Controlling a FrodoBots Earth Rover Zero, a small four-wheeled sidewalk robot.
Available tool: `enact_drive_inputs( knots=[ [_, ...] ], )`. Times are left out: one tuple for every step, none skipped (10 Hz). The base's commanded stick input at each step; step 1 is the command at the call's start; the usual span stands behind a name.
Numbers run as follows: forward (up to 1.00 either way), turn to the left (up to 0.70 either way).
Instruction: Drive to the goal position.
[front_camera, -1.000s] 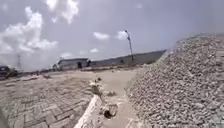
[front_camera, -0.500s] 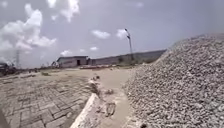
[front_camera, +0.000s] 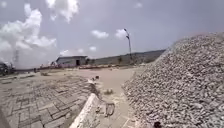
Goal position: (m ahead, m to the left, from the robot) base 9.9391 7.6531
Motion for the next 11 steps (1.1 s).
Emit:
enact_drive_inputs(
  knots=[
    [0.30, 0.00],
    [0.32, 0.00],
    [0.33, 0.00],
    [0.37, 0.00],
    [0.37, 0.00],
    [0.37, 0.00],
    [0.37, 0.00],
    [0.37, 0.00],
    [0.37, 0.00],
    [0.42, 0.00],
    [0.45, 0.00]
  ],
)
